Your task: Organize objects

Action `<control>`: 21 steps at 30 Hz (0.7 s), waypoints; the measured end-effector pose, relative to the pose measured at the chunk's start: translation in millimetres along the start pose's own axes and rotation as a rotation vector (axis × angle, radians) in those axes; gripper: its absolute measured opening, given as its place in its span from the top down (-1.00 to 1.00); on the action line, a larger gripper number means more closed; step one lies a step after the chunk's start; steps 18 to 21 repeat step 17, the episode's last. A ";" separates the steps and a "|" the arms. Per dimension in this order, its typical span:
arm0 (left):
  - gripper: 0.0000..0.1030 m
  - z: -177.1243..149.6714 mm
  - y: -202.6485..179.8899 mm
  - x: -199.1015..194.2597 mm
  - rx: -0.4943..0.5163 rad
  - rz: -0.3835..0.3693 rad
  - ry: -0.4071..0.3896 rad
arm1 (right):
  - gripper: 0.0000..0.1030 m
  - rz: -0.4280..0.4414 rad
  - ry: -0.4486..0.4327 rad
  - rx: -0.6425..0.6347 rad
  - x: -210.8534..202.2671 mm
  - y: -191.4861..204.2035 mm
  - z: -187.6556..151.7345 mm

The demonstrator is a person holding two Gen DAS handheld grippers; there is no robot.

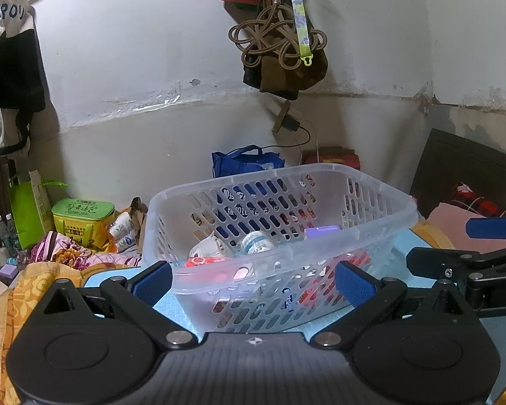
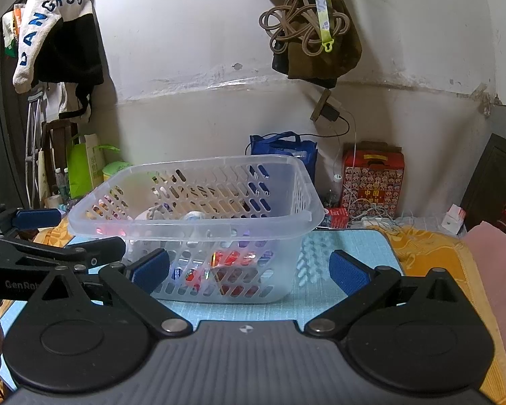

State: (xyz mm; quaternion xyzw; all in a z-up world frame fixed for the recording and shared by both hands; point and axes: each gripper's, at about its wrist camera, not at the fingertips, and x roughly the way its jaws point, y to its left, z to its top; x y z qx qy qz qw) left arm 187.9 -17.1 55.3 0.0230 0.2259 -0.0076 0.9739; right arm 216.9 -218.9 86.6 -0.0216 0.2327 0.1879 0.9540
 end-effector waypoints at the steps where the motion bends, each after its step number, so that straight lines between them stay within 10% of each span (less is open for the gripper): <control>1: -1.00 0.0 0.2 -0.1 -0.002 0.000 0.000 | -1.00 0.000 0.001 -0.001 0.3 0.2 0.0; 21: -1.00 0.0 0.1 -3.1 0.017 0.023 -0.024 | -1.00 0.001 0.009 -0.015 2.4 1.2 -1.2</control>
